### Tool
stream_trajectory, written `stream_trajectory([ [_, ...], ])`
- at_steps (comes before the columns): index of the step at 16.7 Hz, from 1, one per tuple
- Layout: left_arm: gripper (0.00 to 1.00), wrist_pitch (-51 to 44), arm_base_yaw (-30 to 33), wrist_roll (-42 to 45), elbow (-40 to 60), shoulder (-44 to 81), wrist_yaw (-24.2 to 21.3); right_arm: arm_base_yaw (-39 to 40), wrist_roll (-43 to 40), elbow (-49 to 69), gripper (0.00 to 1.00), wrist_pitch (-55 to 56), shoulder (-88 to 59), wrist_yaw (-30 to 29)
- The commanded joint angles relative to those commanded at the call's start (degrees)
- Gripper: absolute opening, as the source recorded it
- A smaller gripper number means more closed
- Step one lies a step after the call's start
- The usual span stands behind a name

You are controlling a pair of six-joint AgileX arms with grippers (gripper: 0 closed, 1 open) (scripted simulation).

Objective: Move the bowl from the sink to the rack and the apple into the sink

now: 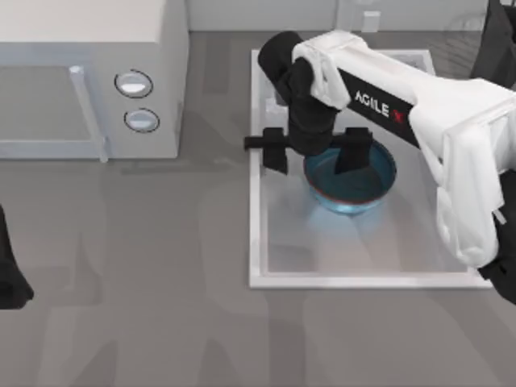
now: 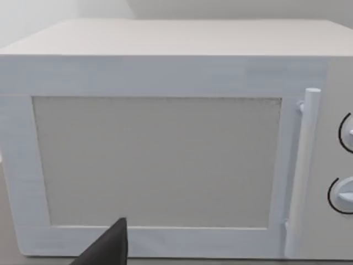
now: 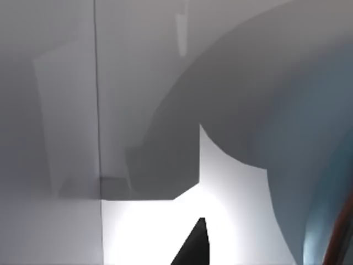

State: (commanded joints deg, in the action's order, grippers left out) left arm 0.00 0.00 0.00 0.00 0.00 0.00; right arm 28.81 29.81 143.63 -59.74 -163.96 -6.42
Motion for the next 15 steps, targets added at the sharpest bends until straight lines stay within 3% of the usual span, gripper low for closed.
stream_trajectory([
  [1, 1.00, 0.00, 0.00, 0.00, 0.00, 0.00, 0.00, 0.00, 0.00, 0.00, 1.00, 0.00, 0.00, 0.00],
  [14, 1.00, 0.00, 0.00, 0.00, 0.00, 0.00, 0.00, 0.00, 0.00, 0.00, 0.02, 0.00, 0.00, 0.00],
  [15, 1.00, 0.00, 0.00, 0.00, 0.00, 0.00, 0.00, 0.00, 0.00, 0.00, 0.00, 0.00, 0.00, 0.00],
])
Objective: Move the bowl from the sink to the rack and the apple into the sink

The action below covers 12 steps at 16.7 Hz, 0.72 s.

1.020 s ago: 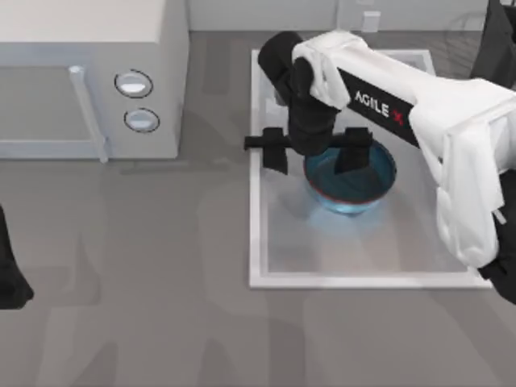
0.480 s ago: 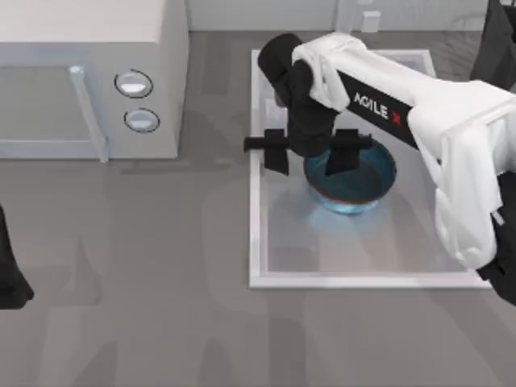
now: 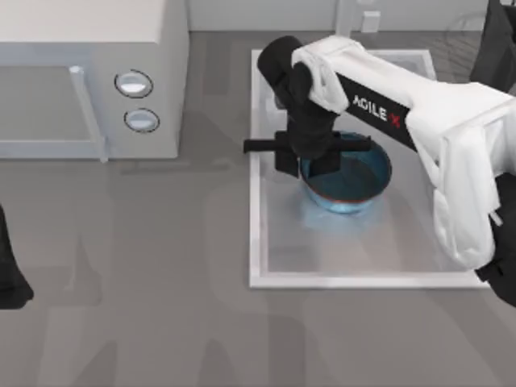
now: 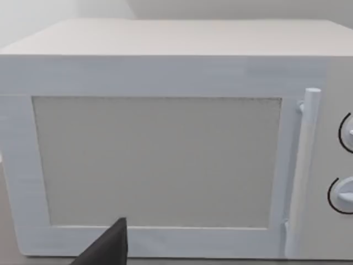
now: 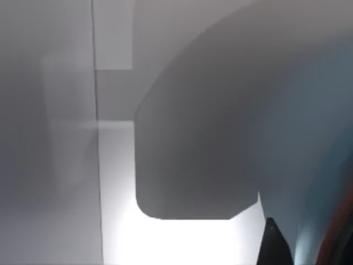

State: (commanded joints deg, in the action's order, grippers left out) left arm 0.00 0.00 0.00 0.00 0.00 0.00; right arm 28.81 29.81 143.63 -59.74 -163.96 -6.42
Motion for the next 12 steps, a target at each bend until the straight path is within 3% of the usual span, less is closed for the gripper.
stream_trajectory([
  [12, 1.00, 0.00, 0.00, 0.00, 0.00, 0.00, 0.00, 1.81, 1.76, -2.51, 0.00, -2.02, 4.34, -0.38],
])
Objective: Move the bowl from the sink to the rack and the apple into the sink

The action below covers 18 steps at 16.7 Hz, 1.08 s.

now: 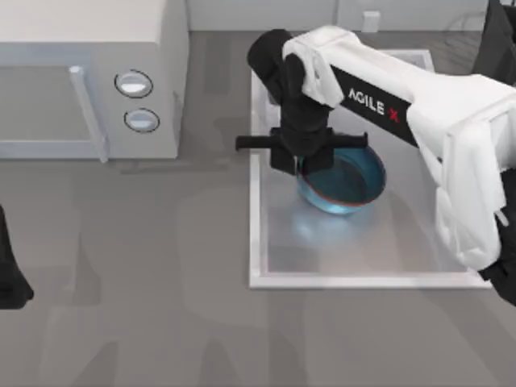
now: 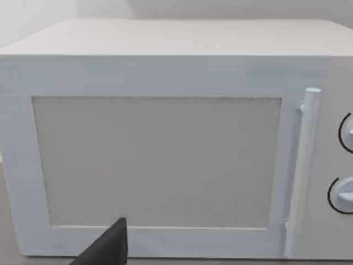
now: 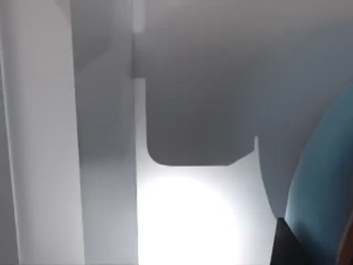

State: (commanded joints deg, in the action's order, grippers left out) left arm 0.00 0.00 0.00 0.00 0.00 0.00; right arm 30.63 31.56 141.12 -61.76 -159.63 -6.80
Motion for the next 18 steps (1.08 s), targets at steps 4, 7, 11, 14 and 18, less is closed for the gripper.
stream_trajectory([
  [4, 1.00, 0.00, 0.00, 0.00, 0.00, 0.00, 0.00, 5.35, 5.47, -7.19, 0.00, -5.90, 12.80, -0.79],
  [7, 1.00, 0.00, 0.00, 0.00, 0.00, 0.00, 0.00, 10.71, 11.01, -14.41, 0.00, -11.89, 25.88, -1.47],
  [11, 1.00, 0.00, 0.00, 0.00, 0.00, 0.00, 0.00, 18.34, 18.47, -24.13, 0.00, -20.27, 43.55, -2.30],
  [14, 1.00, 0.00, 0.00, 0.00, 0.00, 0.00, 0.00, 23.07, 22.87, -30.01, 0.00, -25.38, 53.58, -2.75],
  [18, 1.00, 0.00, 0.00, 0.00, 0.00, 0.00, 0.00, 25.95, 25.50, -33.74, 0.00, -28.45, 58.85, -3.03],
])
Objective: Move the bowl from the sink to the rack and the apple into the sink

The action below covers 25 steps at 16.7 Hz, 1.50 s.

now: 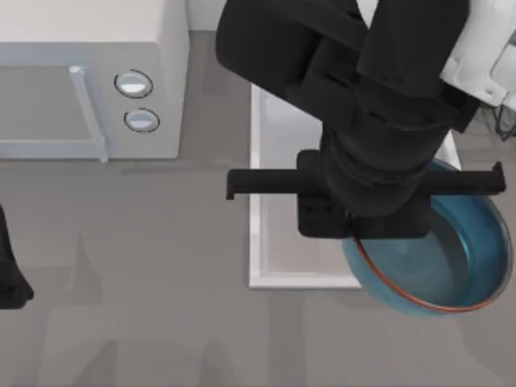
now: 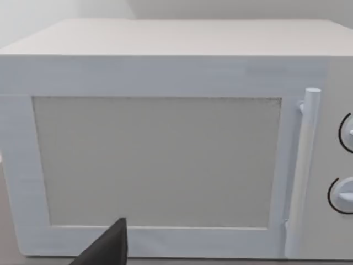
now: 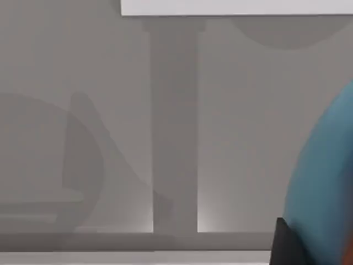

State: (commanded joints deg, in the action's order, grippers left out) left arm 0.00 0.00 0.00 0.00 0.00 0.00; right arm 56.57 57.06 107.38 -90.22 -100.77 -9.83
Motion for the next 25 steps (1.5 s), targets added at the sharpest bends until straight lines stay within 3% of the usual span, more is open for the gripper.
stream_trajectory([
  [6, 1.00, 0.00, 0.00, 0.00, 0.00, 0.00, 0.00, -0.81, -0.56, -0.20, 0.00, 0.78, 0.33, 0.46],
  [10, 1.00, 0.00, 0.00, 0.00, 0.00, 0.00, 0.00, -8.05, -6.55, -4.22, 0.00, 9.33, 4.94, 5.12],
  [14, 1.00, 0.00, 0.00, 0.00, 0.00, 0.00, 0.00, -23.09, -17.16, -10.90, 0.00, 26.89, 11.84, 12.87],
  [20, 1.00, 0.00, 0.00, 0.00, 0.00, 0.00, 0.00, -51.62, -36.41, -21.96, 0.00, 60.24, 21.10, 24.39],
  [25, 1.00, 0.00, 0.00, 0.00, 0.00, 0.00, 0.00, -72.34, -50.25, -28.99, 0.00, 81.79, 25.09, 30.59],
])
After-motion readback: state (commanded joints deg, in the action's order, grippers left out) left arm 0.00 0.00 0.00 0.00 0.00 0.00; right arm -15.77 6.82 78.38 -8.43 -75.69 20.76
